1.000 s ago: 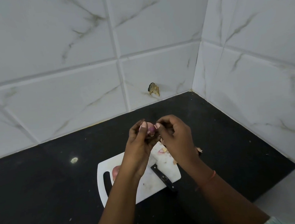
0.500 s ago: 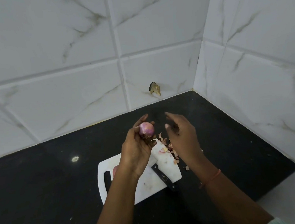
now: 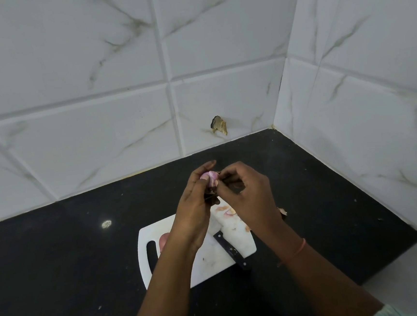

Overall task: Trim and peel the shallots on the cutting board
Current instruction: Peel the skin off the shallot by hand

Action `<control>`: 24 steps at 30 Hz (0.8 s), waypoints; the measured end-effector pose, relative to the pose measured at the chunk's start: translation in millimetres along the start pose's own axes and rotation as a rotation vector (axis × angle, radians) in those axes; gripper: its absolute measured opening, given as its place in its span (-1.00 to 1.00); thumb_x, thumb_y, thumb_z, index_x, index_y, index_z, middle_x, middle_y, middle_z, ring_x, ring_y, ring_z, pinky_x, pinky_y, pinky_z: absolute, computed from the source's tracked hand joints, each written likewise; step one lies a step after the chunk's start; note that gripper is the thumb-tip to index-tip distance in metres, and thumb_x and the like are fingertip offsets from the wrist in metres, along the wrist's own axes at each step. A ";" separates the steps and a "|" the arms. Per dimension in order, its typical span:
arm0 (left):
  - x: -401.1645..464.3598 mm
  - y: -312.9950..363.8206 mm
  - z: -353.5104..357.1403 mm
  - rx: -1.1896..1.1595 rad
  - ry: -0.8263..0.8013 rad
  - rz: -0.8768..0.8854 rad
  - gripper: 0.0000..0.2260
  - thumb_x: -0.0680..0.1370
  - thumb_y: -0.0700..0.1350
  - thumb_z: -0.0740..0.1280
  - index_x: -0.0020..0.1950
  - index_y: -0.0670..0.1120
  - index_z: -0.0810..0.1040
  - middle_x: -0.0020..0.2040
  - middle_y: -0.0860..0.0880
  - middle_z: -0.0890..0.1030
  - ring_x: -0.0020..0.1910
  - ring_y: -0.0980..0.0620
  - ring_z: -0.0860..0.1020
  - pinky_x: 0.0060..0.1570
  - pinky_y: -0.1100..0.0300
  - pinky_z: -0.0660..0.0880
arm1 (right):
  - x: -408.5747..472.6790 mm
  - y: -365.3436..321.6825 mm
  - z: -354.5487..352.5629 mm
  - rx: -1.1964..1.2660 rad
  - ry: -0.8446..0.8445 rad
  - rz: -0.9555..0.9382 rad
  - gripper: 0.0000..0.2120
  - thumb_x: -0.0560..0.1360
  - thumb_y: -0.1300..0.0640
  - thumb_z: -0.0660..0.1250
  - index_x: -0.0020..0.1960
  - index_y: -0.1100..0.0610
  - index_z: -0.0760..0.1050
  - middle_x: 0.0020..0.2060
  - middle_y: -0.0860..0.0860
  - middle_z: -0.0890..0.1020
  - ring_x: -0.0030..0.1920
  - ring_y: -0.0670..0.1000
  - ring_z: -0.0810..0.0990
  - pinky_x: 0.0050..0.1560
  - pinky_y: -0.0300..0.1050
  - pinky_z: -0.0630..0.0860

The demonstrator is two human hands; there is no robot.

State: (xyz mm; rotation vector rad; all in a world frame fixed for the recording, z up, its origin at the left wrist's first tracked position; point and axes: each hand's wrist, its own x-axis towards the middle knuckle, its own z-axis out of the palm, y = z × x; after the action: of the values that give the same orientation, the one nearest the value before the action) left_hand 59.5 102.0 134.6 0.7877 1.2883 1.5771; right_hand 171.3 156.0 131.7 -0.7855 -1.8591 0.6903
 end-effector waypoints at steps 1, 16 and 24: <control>0.2 0.0 0.0 0.007 0.004 0.006 -0.75 0.68 -0.04 0.16 0.23 0.14 0.59 0.15 -0.04 0.65 0.19 -0.10 0.59 0.30 -0.07 0.49 | -0.3 0.2 0.0 0.001 0.010 -0.004 -0.87 0.45 0.13 0.47 -0.06 0.15 0.58 -0.22 -0.16 0.59 -0.13 -0.26 0.60 -0.15 -0.50 0.49; -2.8 -1.3 1.3 0.005 -0.020 0.040 -0.74 0.68 -0.06 0.14 0.29 0.11 0.54 0.20 -0.05 0.62 0.20 -0.04 0.59 0.21 0.03 0.53 | 1.2 2.8 1.5 0.036 -0.166 0.014 -0.76 0.58 0.09 0.31 0.23 0.09 0.53 0.02 -0.13 0.59 0.03 -0.24 0.57 0.00 -0.46 0.48; -2.1 -2.4 1.7 -0.086 0.033 0.012 -0.73 0.68 -0.05 0.15 0.28 0.08 0.58 0.16 -0.08 0.63 0.11 -0.05 0.57 0.08 0.07 0.48 | -4.0 1.7 3.5 0.049 -0.055 -0.024 -0.77 0.57 0.13 0.30 0.20 0.14 0.57 0.00 -0.19 0.61 0.03 -0.34 0.58 0.02 -0.47 0.48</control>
State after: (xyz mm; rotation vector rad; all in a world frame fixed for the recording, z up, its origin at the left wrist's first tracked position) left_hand 62.5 100.8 132.8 0.7191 1.2328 1.6504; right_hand 169.8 153.6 126.9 -0.7182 -1.8907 0.7465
